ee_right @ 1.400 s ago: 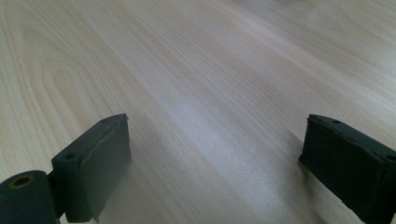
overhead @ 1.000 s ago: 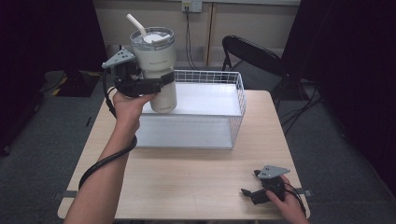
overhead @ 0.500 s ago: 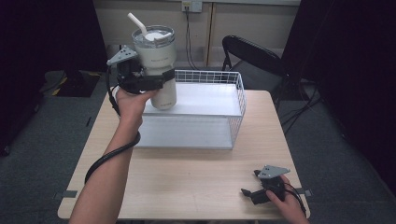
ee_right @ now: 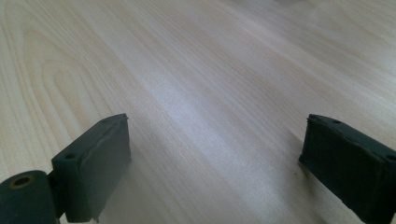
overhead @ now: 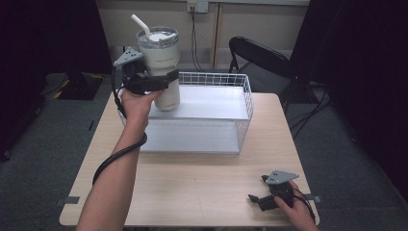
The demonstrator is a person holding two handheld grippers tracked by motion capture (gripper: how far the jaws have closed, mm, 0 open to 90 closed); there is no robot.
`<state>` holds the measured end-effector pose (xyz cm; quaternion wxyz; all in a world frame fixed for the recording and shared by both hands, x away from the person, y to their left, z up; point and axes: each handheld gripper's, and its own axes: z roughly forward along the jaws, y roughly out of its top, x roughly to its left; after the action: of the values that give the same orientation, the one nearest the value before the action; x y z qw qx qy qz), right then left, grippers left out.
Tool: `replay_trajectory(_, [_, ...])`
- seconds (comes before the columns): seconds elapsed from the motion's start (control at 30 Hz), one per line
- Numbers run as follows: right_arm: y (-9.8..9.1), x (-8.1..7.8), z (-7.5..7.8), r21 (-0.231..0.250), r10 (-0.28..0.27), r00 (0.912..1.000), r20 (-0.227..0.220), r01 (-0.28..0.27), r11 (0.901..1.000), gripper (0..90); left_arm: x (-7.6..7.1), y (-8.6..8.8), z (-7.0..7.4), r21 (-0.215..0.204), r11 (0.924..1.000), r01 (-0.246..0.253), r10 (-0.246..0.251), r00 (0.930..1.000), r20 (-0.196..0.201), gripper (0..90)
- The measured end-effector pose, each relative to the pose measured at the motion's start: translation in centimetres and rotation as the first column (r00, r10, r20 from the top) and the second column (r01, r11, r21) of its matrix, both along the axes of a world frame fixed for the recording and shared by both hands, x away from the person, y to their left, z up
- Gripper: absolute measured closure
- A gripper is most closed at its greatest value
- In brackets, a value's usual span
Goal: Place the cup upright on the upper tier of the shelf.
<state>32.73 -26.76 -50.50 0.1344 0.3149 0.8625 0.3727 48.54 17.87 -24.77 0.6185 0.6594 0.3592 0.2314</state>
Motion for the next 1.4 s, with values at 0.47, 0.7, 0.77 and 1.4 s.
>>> replay_trajectory(0.47, [0.0, 0.0, 0.0, -0.001, 0.001, 1.0000, -0.001, -0.001, 1.0000, 7.6, 1.1, 0.0, -0.5, 0.024, 0.9989, -0.040, 0.040, 0.9992, -0.008, 9.9])
replay_trajectory(0.7, [0.0, 0.0, 0.0, -0.001, 0.001, 1.0000, -0.002, -0.001, 1.0000, 7.6, 1.5, -0.2, -0.8, 0.022, 0.9985, -0.051, 0.052, 0.9986, -0.011, 9.9])
replay_trajectory(0.77, [0.0, 0.0, 0.0, -0.001, 0.001, 1.0000, -0.001, -0.001, 1.0000, 7.6, 1.7, -0.2, -0.9, 0.020, 0.9983, -0.055, 0.055, 0.9984, -0.012, 9.9])
replay_trajectory(1.4, [0.0, 0.0, 0.0, -0.003, 0.006, 1.0000, -0.003, -0.006, 1.0000, 7.6, 2.2, -0.6, -2.0, 0.024, 0.9960, -0.086, 0.086, 0.9962, -0.013, 9.8])
